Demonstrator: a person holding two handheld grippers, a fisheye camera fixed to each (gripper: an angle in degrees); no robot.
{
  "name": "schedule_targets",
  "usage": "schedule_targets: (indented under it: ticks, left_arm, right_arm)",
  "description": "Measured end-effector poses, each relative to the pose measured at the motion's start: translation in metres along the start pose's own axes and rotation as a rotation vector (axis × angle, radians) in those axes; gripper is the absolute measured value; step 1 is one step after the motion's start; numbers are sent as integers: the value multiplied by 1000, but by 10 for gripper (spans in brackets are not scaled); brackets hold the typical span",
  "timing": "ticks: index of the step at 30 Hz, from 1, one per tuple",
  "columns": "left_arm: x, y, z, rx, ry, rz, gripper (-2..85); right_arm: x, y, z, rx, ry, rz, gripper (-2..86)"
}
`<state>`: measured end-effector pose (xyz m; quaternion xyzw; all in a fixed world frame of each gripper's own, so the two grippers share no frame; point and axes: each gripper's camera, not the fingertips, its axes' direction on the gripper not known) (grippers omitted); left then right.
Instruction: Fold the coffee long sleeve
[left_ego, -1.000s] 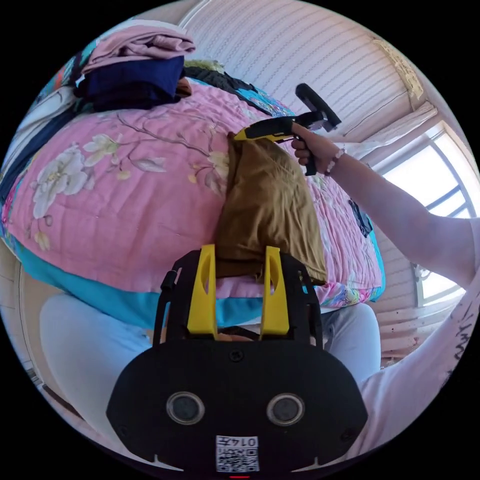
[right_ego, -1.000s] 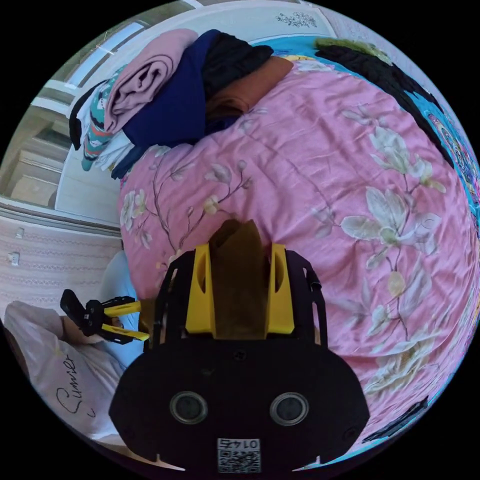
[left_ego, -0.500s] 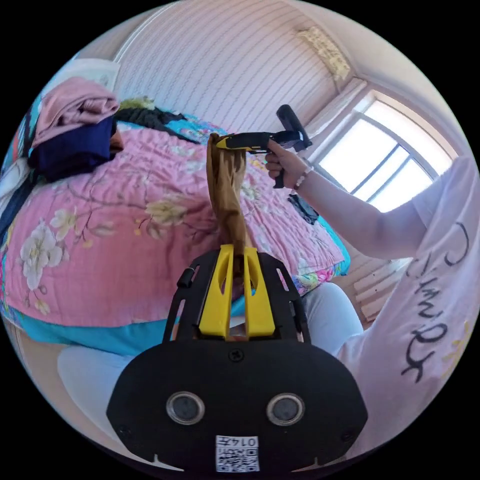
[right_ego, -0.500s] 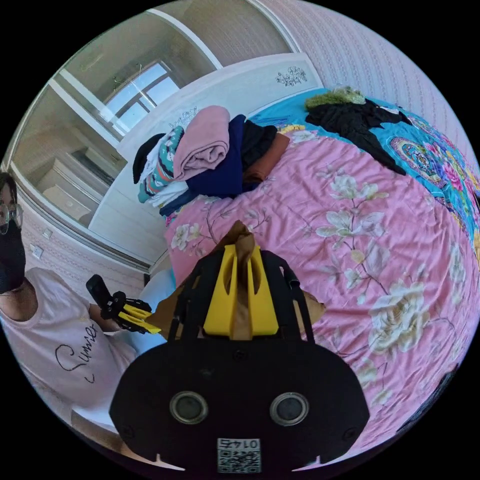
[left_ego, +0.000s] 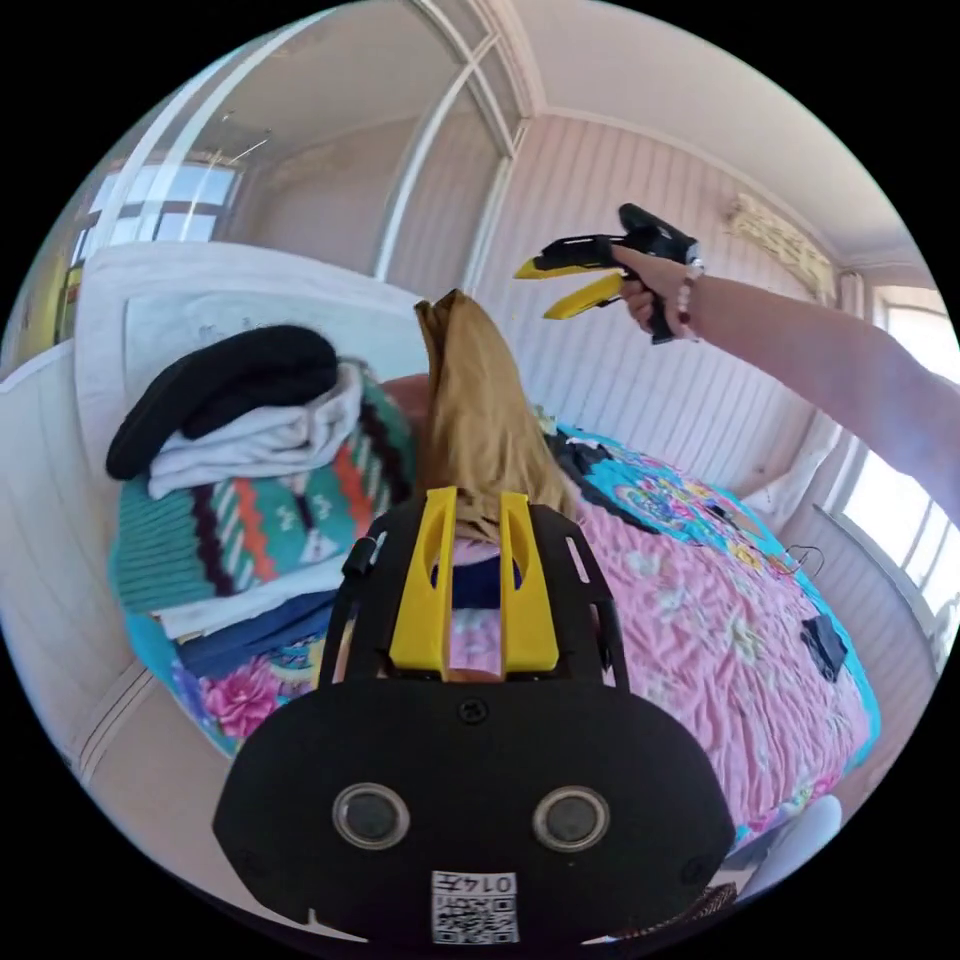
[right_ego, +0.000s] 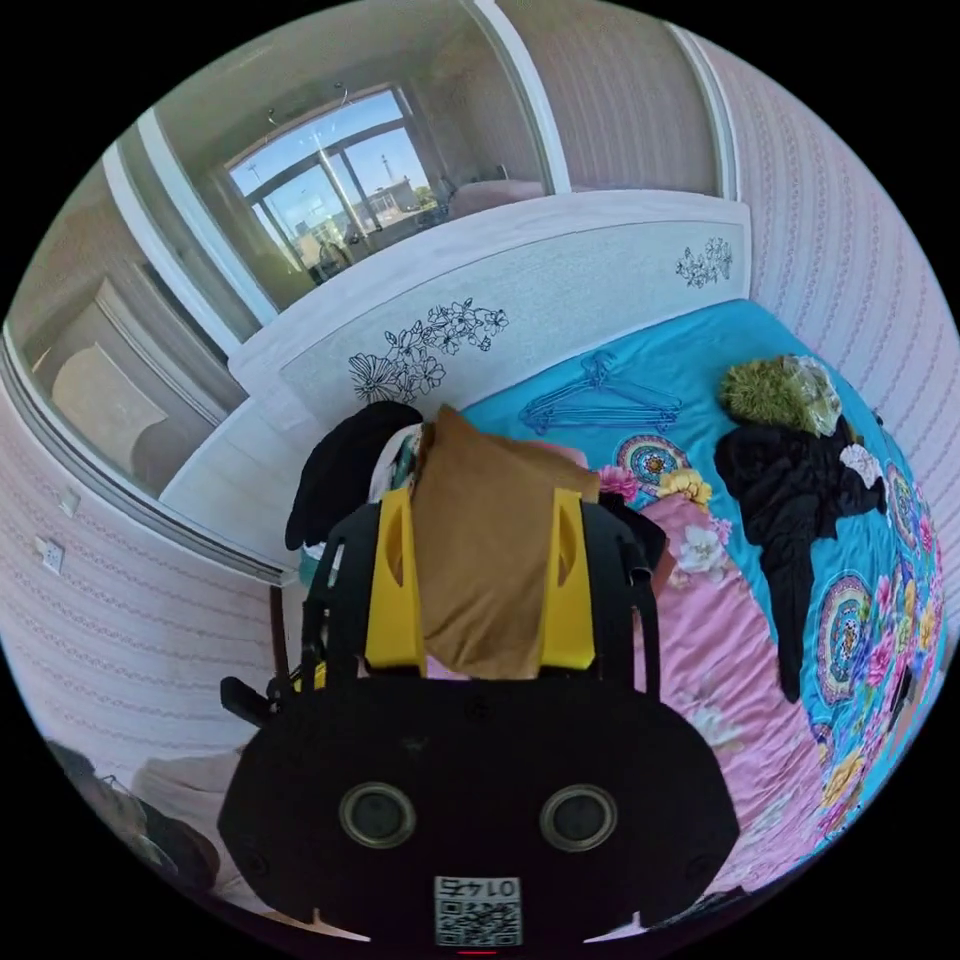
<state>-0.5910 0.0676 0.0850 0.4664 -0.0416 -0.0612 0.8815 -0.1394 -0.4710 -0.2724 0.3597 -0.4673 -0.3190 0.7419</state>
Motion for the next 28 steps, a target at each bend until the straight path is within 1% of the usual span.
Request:
schedule_targets:
  ticks: [2,4,5,7,8,10,11,12,13,14,16,17,19,21,23,25,27,28]
  left_arm:
    - [-2,30,-8,-67,46,-7,61]
    - [9,75,-24,-160,129,7,49]
    - [14,86,-29,-182,146,17,47]
    - [42,121,-49,-262,195,69,29]
    - [50,127,-53,-278,207,91,23]
    - [94,137,-70,-279,244,237,-1]
    - [107,137,-74,-261,244,290,-3]
    - [134,137,-77,-231,217,401,-6]
    - [163,135,-74,-238,178,513,-8]
    - [177,133,-71,-246,174,562,-8]
    - [229,126,-61,-227,255,662,-9]
    - [241,123,-60,-217,283,665,-9]
    - [291,115,-51,-210,392,665,-10]
    - [331,113,-42,-231,466,685,-10]
    - [373,113,-30,-282,534,735,-10]
    - [427,114,-10,-358,615,784,-10]
    - [464,114,3,-373,673,779,-9]
    - [489,114,14,-393,712,771,-9]
  right_arm:
    - [7,56,16,-19,-8,-72,153]
    - [29,172,27,-71,30,-80,144]
    - [36,207,26,-88,37,-64,141]
    - [67,364,3,-128,67,72,111]
    - [74,405,-8,-135,70,117,99]
    - [95,566,-75,-123,118,382,66]
    - [98,605,-97,-102,138,469,62]
    - [99,678,-144,-45,183,646,56]
    - [91,743,-194,47,251,791,46]
    - [84,773,-218,93,297,857,40]
    - [50,862,-298,252,483,1044,20]
    - [41,878,-313,282,528,1071,20]
    - [21,923,-354,361,656,1127,22]
    - [23,942,-374,368,677,1139,32]
    - [31,951,-393,359,704,1141,46]
    - [48,953,-419,349,794,1108,57]
    - [70,954,-439,351,831,1092,61]
    - [87,955,-454,369,826,1086,78]
